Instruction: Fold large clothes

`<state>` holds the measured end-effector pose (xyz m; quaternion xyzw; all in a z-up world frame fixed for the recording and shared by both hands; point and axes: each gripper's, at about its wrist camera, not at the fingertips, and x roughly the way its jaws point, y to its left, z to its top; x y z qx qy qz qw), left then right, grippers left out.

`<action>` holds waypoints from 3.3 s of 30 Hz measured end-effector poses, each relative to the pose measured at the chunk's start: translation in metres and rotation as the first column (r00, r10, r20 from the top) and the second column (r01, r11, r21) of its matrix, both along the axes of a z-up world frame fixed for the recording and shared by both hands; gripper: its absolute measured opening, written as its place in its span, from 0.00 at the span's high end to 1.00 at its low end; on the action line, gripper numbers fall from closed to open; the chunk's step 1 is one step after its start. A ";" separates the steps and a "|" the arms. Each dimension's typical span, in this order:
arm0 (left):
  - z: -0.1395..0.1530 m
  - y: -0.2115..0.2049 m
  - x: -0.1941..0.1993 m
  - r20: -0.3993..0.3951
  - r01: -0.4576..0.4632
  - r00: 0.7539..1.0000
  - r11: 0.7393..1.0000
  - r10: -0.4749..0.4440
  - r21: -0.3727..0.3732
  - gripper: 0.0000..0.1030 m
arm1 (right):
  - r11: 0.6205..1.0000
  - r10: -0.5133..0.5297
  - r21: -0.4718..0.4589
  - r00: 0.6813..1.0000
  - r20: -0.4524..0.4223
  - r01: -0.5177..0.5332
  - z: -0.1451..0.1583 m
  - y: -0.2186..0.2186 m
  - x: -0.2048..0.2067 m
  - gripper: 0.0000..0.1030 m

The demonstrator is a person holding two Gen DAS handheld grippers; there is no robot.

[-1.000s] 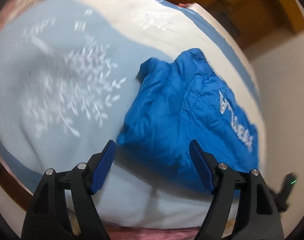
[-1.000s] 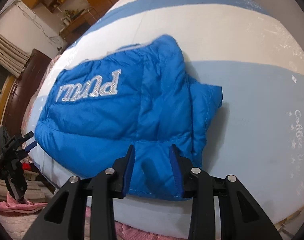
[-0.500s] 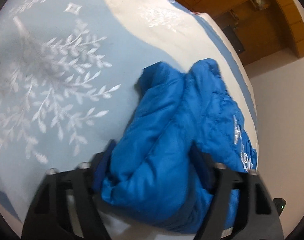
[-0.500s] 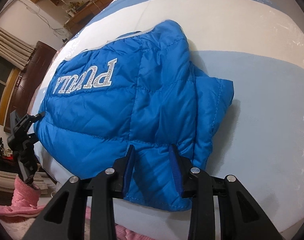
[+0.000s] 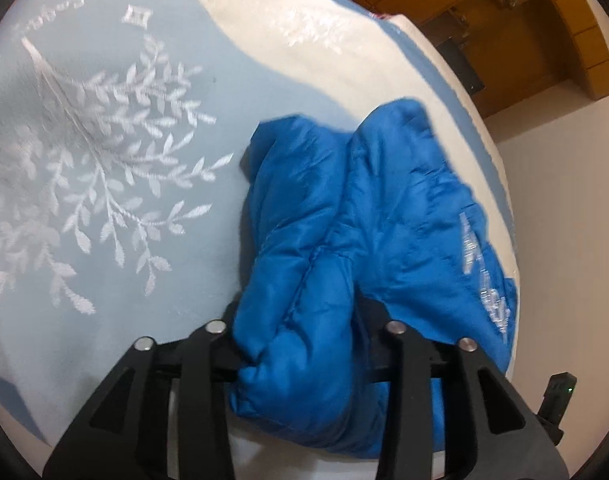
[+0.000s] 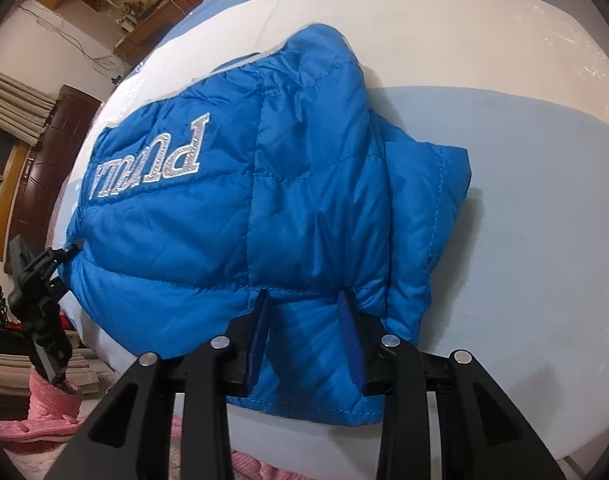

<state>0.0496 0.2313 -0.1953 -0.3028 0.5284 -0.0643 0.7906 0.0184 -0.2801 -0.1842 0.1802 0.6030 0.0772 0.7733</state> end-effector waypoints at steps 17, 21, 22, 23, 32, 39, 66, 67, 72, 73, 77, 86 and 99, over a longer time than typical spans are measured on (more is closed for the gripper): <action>0.132 -0.072 -0.002 0.215 0.162 0.961 0.984 -0.174 0.073 0.72 | 0.997 -0.068 0.047 0.992 0.108 0.064 0.048 -0.023 -0.027 0.61; 0.180 -0.136 -0.010 0.281 0.285 0.906 0.947 -0.317 0.148 0.72 | 0.998 -0.063 0.034 0.988 0.139 0.059 0.066 -0.029 -0.036 0.61; 0.185 -0.150 -0.010 0.284 0.307 0.896 0.937 -0.343 0.164 0.72 | 0.998 -0.061 0.031 0.988 0.143 0.057 0.068 -0.029 -0.037 0.61; 0.192 -0.169 -0.011 0.283 0.335 0.882 0.923 -0.378 0.189 0.72 | 0.998 -0.061 0.028 0.987 0.147 0.058 0.071 -0.031 -0.040 0.61; 0.177 -0.308 -0.016 0.209 0.537 0.766 0.784 -0.608 0.312 0.72 | 0.997 -0.076 0.036 0.985 0.157 0.071 0.076 -0.044 -0.050 0.61; 0.108 -0.356 -0.002 0.087 0.633 0.726 0.713 -0.682 0.301 0.62 | 0.996 -0.089 0.040 0.986 0.141 0.084 0.069 -0.058 -0.057 0.61; 0.154 -0.249 0.009 0.145 0.478 0.836 0.833 -0.529 0.278 0.39 | 0.991 0.041 0.121 0.986 0.162 -0.061 0.108 -0.012 0.029 0.20; 0.144 -0.244 0.016 0.111 0.451 0.853 0.827 -0.511 0.336 0.39 | 0.990 0.050 0.120 0.988 0.148 -0.068 0.106 -0.006 0.036 0.20; 0.111 -0.233 0.043 0.019 0.417 0.888 0.823 -0.459 0.384 0.40 | 0.992 0.049 0.113 0.998 0.043 -0.054 0.080 0.013 0.062 0.16; 0.105 -0.231 0.047 0.016 0.418 0.889 0.825 -0.458 0.381 0.40 | 0.992 0.035 0.118 0.999 0.014 -0.037 0.073 0.014 0.068 0.16; 0.093 -0.228 0.060 0.001 0.438 0.883 0.823 -0.470 0.363 0.38 | 0.989 0.011 0.146 0.998 -0.060 -0.002 0.049 0.021 0.085 0.16; 0.098 -0.218 0.058 0.028 0.460 0.867 0.819 -0.498 0.342 0.38 | 0.989 0.073 0.128 0.997 0.009 -0.073 0.055 0.048 0.091 0.82; 0.148 -0.255 0.028 0.167 0.511 0.806 0.810 -0.568 0.288 0.38 | 0.990 0.063 0.107 0.973 0.224 -0.089 0.145 0.018 0.042 0.89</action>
